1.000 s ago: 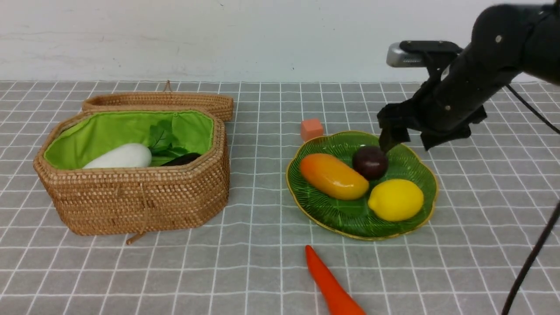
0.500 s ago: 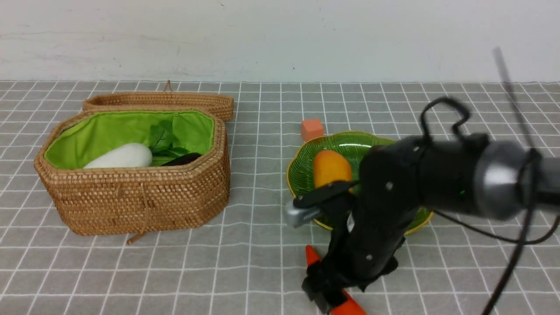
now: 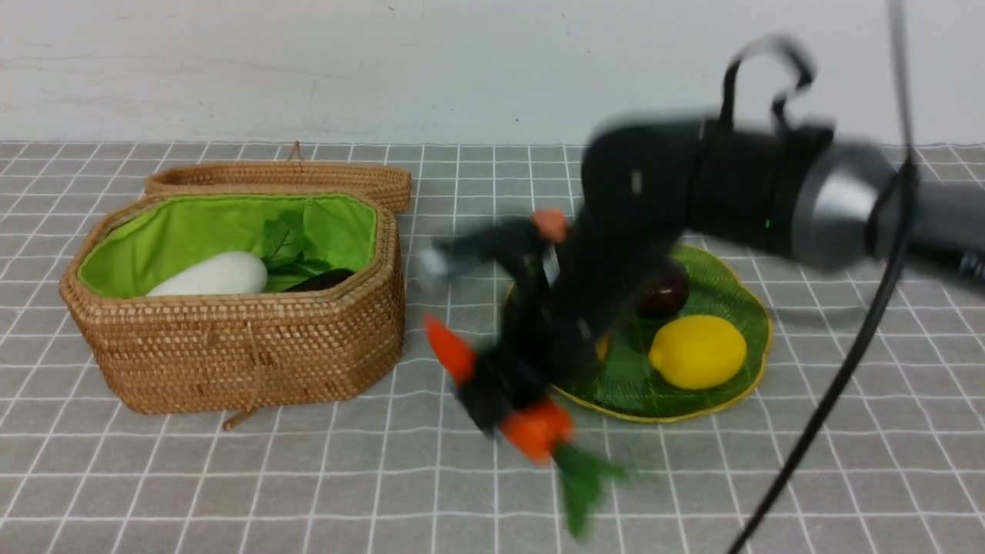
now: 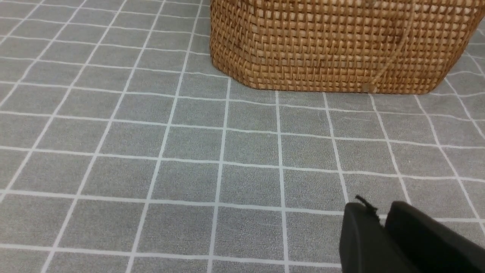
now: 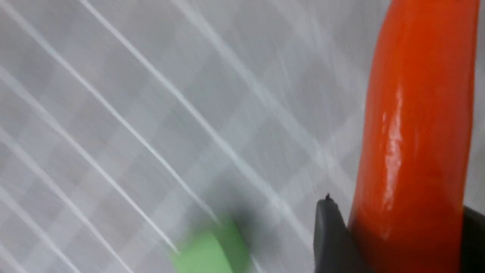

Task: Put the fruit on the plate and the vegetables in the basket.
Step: Use the right arm to grab a carrot and put it into the left basket

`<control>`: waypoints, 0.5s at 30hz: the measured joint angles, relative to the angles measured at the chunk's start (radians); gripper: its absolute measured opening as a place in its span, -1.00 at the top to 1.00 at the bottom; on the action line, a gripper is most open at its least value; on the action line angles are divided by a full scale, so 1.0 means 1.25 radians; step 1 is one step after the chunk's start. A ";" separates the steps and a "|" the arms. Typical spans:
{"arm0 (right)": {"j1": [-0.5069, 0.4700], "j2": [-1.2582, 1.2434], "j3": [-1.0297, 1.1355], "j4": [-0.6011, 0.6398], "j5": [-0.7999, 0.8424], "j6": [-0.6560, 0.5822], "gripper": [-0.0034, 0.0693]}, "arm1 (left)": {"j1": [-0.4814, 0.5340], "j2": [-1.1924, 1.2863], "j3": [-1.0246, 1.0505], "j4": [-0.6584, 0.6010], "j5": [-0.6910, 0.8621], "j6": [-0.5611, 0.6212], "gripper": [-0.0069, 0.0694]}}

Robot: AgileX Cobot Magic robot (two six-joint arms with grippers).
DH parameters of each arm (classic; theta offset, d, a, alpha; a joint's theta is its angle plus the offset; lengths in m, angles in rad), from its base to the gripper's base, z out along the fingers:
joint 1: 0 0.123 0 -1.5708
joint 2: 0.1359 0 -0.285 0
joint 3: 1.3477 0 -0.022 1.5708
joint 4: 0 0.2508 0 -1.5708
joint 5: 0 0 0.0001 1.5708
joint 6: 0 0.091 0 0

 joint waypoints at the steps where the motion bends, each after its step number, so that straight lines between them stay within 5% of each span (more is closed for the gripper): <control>1: 0.002 0.010 -0.110 0.034 -0.024 -0.030 0.02 | 0.000 0.000 0.000 0.000 0.000 0.000 0.57; 8: 0.006 0.122 -0.369 0.241 -0.373 -0.166 0.02 | 0.000 0.000 0.000 0.000 0.000 0.000 0.55; 15: 0.022 0.260 -0.386 0.383 -0.646 -0.356 -0.08 | 0.000 0.000 0.000 0.000 0.000 0.000 0.53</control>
